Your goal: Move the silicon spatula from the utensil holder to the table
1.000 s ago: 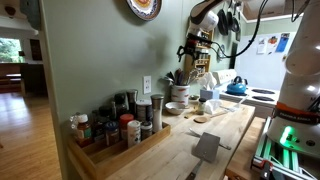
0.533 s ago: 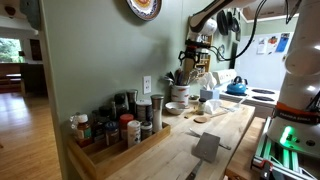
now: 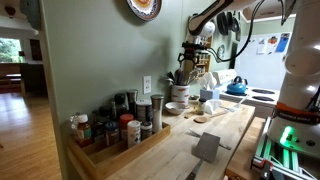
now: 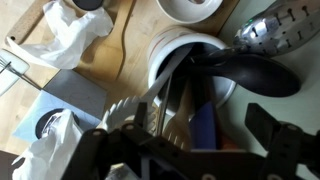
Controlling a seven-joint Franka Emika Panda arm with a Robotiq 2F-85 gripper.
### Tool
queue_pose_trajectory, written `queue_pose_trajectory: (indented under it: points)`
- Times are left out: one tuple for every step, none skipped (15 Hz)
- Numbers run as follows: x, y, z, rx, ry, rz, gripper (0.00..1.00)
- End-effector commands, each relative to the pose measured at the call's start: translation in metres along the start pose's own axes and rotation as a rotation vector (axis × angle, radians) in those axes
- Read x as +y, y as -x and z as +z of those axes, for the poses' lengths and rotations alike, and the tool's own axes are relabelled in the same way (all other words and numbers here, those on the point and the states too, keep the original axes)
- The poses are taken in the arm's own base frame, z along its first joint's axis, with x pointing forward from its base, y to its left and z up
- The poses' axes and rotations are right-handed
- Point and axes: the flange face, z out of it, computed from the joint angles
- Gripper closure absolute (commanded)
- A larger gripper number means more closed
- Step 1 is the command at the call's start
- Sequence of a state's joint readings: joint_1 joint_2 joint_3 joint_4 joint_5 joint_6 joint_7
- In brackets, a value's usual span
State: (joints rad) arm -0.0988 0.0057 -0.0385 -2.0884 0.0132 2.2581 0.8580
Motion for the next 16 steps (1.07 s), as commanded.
queue_pose_trajectory:
  points:
    - [0.0, -0.001, -0.001, 0.0, 0.0, 0.001, 0.0]
    - [-0.001, -0.001, -0.001, 0.0, -0.001, 0.002, 0.0]
    - [-0.003, -0.006, 0.007, 0.018, -0.002, 0.009, 0.0]
    - [-0.005, -0.007, 0.01, 0.017, -0.006, 0.014, 0.0]
    - [-0.007, -0.008, 0.014, 0.025, -0.001, 0.01, 0.0]
    - [-0.009, -0.009, 0.018, 0.023, -0.009, 0.007, 0.0]
    - [-0.011, -0.01, 0.023, 0.032, -0.013, 0.004, 0.0]
    - [-0.013, -0.011, 0.028, 0.038, -0.013, 0.001, 0.0]
    - [-0.014, -0.012, 0.033, 0.045, -0.009, -0.001, 0.0]
    - [-0.016, -0.014, 0.038, 0.05, -0.01, 0.0, 0.0]
    - [-0.017, -0.015, 0.043, 0.054, -0.013, 0.0, 0.0]
    - [-0.018, -0.017, 0.047, 0.064, -0.012, 0.002, 0.03]
    - [-0.019, -0.02, 0.051, 0.069, -0.019, 0.001, 0.26]
    - [-0.02, -0.022, 0.055, 0.081, -0.023, -0.002, 0.28]
    - [-0.02, -0.024, 0.058, 0.087, -0.024, -0.002, 0.3]
    - [-0.022, -0.025, 0.061, 0.093, -0.027, -0.005, 0.39]
